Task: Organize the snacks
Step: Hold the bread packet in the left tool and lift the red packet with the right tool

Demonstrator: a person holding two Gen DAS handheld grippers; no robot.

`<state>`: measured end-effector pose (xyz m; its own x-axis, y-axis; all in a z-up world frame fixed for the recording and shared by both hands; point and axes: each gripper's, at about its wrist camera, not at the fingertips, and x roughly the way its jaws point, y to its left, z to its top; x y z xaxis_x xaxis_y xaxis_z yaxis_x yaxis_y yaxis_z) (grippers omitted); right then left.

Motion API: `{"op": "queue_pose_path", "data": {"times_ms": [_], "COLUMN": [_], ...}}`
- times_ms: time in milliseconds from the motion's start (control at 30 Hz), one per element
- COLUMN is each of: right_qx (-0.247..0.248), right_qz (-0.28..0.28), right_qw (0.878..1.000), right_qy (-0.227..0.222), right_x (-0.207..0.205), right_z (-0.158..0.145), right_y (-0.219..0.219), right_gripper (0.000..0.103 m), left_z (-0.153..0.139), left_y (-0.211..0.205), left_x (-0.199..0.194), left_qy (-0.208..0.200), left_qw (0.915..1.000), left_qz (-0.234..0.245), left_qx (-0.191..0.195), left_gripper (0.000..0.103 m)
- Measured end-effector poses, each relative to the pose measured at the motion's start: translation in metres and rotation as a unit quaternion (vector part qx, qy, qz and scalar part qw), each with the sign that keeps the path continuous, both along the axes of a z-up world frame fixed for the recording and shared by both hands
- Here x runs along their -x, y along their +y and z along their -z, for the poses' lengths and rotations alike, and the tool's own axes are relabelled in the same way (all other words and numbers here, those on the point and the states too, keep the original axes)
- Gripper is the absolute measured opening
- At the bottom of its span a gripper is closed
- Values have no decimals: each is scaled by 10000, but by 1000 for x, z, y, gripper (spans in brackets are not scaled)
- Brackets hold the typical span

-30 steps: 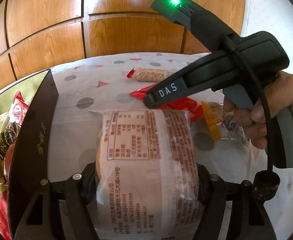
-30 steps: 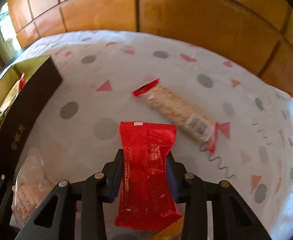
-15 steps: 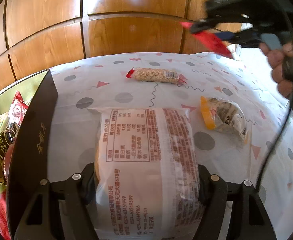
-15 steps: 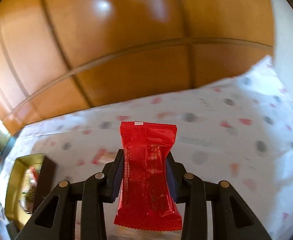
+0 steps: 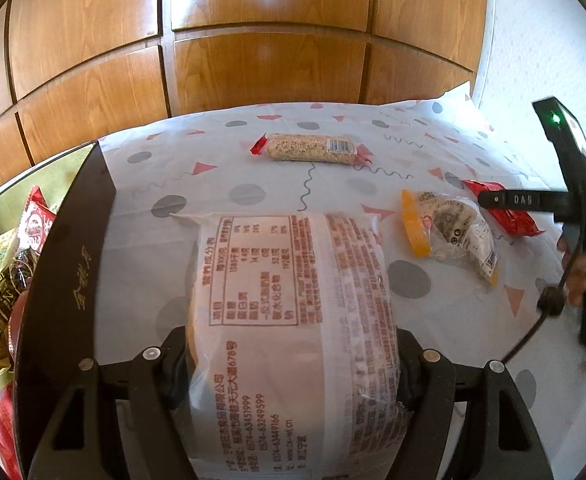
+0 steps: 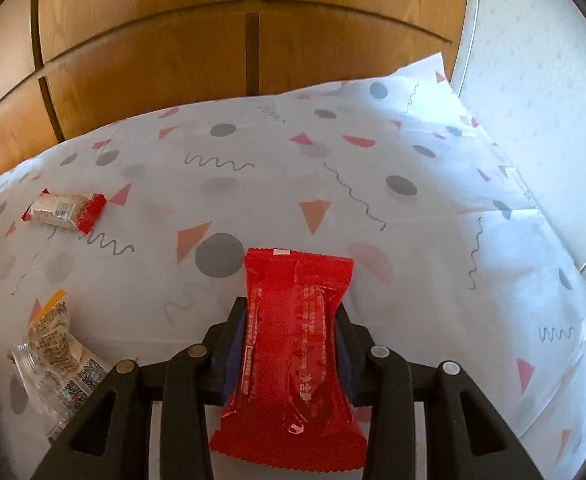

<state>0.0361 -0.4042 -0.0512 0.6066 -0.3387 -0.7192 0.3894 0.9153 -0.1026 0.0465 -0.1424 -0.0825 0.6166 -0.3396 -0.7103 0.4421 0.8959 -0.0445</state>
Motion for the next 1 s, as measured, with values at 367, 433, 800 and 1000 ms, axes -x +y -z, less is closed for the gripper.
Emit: {"op": "queue_pose_path", "data": {"times_ms": [367, 433, 800, 1000], "right_qx": [-106, -106, -116, -131], "right_qz": [-36, -36, -43, -45], "right_qw": [9998, 9998, 9998, 9997], "right_qy": [-151, -159, -176, -187], "right_x": [4, 5, 5, 5], "right_z": [6, 5, 5, 5], "right_y": [-3, -3, -3, -3], "right_gripper": [42, 42, 42, 42], "left_z": [0, 0, 0, -1], "left_y": [-1, -1, -2, -2], "left_x": [1, 1, 1, 2], "left_qy": [-8, -15, -26, -42], "left_qw": [10000, 10000, 10000, 10000], "left_qz": [-23, -27, -42, -54], "left_qx": [-3, -15, -38, -67], "left_gripper": [75, 75, 75, 74]}}
